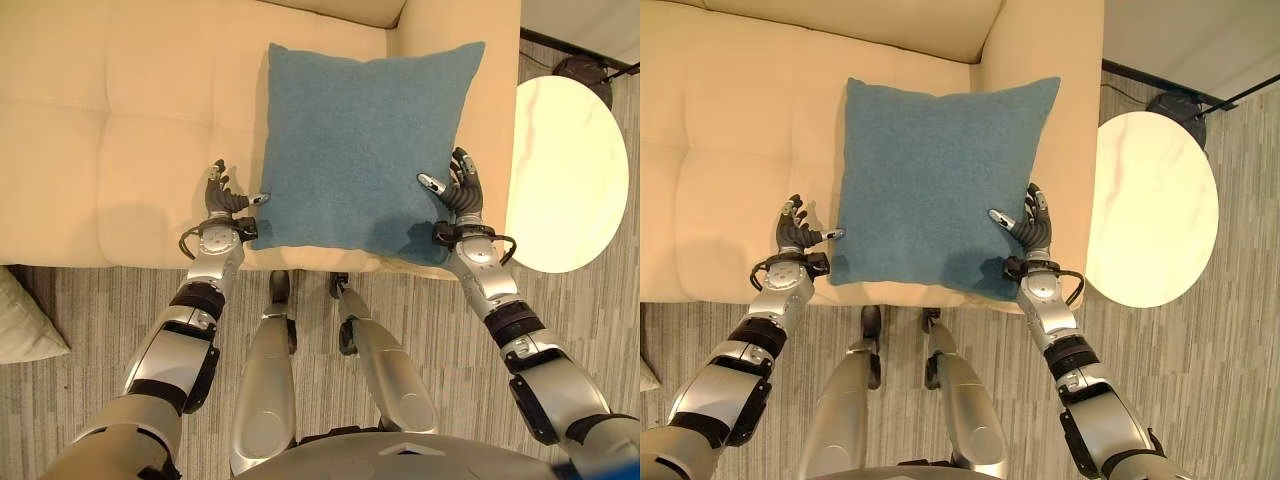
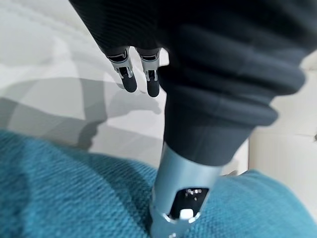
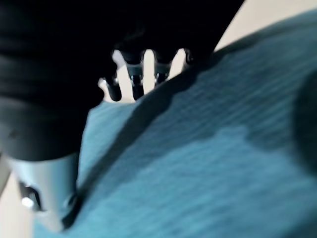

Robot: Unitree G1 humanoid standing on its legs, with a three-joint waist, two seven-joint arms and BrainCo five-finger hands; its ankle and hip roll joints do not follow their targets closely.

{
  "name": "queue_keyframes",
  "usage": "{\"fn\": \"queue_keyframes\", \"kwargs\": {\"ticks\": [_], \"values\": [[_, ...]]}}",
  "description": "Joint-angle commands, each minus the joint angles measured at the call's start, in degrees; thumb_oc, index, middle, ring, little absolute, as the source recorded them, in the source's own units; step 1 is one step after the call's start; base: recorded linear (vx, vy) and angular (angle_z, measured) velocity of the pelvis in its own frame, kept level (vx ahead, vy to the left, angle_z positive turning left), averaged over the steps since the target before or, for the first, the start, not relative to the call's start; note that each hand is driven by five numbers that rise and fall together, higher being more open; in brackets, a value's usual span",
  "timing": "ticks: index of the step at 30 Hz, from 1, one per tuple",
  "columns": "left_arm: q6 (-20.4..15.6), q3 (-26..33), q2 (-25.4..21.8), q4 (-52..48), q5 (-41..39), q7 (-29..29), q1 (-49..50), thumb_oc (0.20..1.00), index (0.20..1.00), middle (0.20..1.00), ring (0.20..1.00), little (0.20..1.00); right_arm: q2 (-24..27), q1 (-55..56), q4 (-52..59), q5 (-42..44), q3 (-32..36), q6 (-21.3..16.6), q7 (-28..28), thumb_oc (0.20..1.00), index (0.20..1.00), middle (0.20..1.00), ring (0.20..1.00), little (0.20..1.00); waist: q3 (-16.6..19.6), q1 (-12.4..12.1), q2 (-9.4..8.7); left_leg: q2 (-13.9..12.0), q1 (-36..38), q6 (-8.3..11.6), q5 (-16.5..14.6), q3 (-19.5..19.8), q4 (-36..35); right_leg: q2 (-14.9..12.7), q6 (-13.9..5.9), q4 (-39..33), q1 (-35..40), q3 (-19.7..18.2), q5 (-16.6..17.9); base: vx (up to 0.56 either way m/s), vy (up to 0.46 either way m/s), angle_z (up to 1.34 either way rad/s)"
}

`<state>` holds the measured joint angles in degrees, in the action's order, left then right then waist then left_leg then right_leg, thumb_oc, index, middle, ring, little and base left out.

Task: Pick up all the scattered cushions and arrange them neatly on the sofa.

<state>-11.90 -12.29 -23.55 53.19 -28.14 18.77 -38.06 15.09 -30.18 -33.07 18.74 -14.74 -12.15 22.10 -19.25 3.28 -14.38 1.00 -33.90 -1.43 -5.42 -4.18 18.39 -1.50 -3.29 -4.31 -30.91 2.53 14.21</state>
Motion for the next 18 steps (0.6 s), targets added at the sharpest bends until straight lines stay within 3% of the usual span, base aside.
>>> {"fn": "queue_keyframes", "kwargs": {"ticks": [1, 11, 12, 13, 14, 15, 16, 17, 18], "values": [[-2.04, -1.33, 0.39, -0.47, -0.28, 0.44, -0.97, 1.000, 1.000, 1.000, 1.000, 1.000, 0.59, -0.23, 1.03, -2.19, 0.64, -1.20, 2.29, 1.000, 1.000, 1.000, 1.000, 1.000, 1.82, -0.57, 2.57, -0.16, 0.95, 2.16, -1.39, 1.79, -2.86, -2.20, -5.29, 2.90, 2.90, 1.45, -5.01, 0.00, 0.000, 0.00], [-2.77, -5.98, 8.39, -3.03, -4.33, -0.54, -3.97, 1.000, 1.000, 1.000, 1.000, 1.000, -2.58, -2.63, 3.28, -4.67, -3.46, -0.52, 2.13, 1.000, 1.000, 1.000, 1.000, 1.000, 0.46, 0.84, 3.41, 0.72, -2.91, 1.94, -0.54, 1.94, -2.81, -2.67, -5.09, 3.42, -1.62, 1.39, -4.10, -0.01, 0.008, -0.01], [-2.88, -6.76, 9.97, -3.82, -5.59, -1.05, -3.79, 1.000, 1.000, 1.000, 1.000, 1.000, -3.10, -2.62, 3.64, -4.52, -3.77, -0.64, 2.00, 1.000, 1.000, 1.000, 1.000, 1.000, 0.85, 0.57, 4.07, 0.23, -2.07, 2.10, -2.52, 2.51, -3.05, -1.99, -5.38, 3.22, -1.03, 1.31, -5.17, 0.09, -0.009, 0.02], [-2.88, -6.77, 9.98, -3.84, -5.60, -1.04, -3.77, 1.000, 1.000, 1.000, 1.000, 1.000, -3.09, -2.59, 3.66, -4.53, -3.76, -0.64, 2.01, 1.000, 1.000, 1.000, 1.000, 1.000, 0.86, 0.55, 4.08, 0.23, -2.05, 2.10, -2.52, 2.51, -3.07, -1.99, -5.38, 3.23, -1.02, 1.31, -5.17, -0.01, -0.026, 0.05], [-3.13, -7.78, 11.33, -5.09, -6.54, -1.59, -3.92, 1.000, 1.000, 1.000, 1.000, 1.000, -3.37, -2.68, 4.72, -4.45, -4.07, -0.77, 1.83, 0.576, 0.576, 0.576, 0.576, 0.576, 0.38, 1.00, 3.53, 1.00, -2.69, 1.90, -0.35, 2.04, -3.31, -2.83, -5.19, 3.44, -1.80, 1.56, -3.93, -0.01, -0.023, 0.06], [-3.20, -8.00, 11.64, -5.54, -6.71, -1.80, -3.71, 0.661, 0.661, 0.661, 0.661, 0.661, -3.46, -2.44, 5.01, -4.48, -4.20, -0.81, 1.73, 0.363, 0.363, 0.363, 0.363, 0.363, 0.77, 0.62, 4.12, 0.37, -1.74, 2.08, -2.43, 2.58, -3.47, -2.06, -5.45, 3.20, -0.95, 1.42, -5.09, -0.12, -0.038, 0.04], [-3.43, -8.23, 12.10, -6.56, -7.50, -2.10, -3.70, 0.363, 0.363, 0.363, 0.363, 0.363, -3.26, -2.53, 5.54, -4.57, -4.29, -0.98, 1.66, 0.200, 0.200, 0.200, 0.200, 0.200, 0.34, 0.93, 3.60, 1.03, -2.56, 1.88, -0.32, 1.99, -3.36, -2.89, -5.19, 3.44, -1.67, 1.56, -3.95, 0.00, 0.000, 0.00], [-3.58, -8.50, 12.49, -7.70, -8.18, -2.31, -3.44, 0.200, 0.200, 0.200, 0.200, 0.200, -3.21, -2.35, 6.38, -4.61, -4.08, -0.98, 1.63, 0.200, 0.200, 0.200, 0.200, 0.200, 0.30, 0.96, 3.69, 1.08, -2.44, 1.85, -0.39, 1.99, -3.38, -2.94, -5.22, 3.48, -1.57, 1.56, -4.00, -0.01, -0.021, -0.03], [-3.76, -8.48, 12.86, -8.44, -9.00, -2.73, -3.07, 0.200, 0.200, 0.200, 0.200, 0.200, -3.25, -1.82, 7.12, -4.70, -4.05, -1.10, 1.44, 0.200, 0.200, 0.200, 0.200, 0.200, 0.70, 0.56, 4.36, 0.51, -1.35, 2.02, -2.49, 2.46, -3.58, -2.11, -5.47, 3.27, -0.66, 1.44, -5.26, 0.00, -0.028, -0.05]]}}
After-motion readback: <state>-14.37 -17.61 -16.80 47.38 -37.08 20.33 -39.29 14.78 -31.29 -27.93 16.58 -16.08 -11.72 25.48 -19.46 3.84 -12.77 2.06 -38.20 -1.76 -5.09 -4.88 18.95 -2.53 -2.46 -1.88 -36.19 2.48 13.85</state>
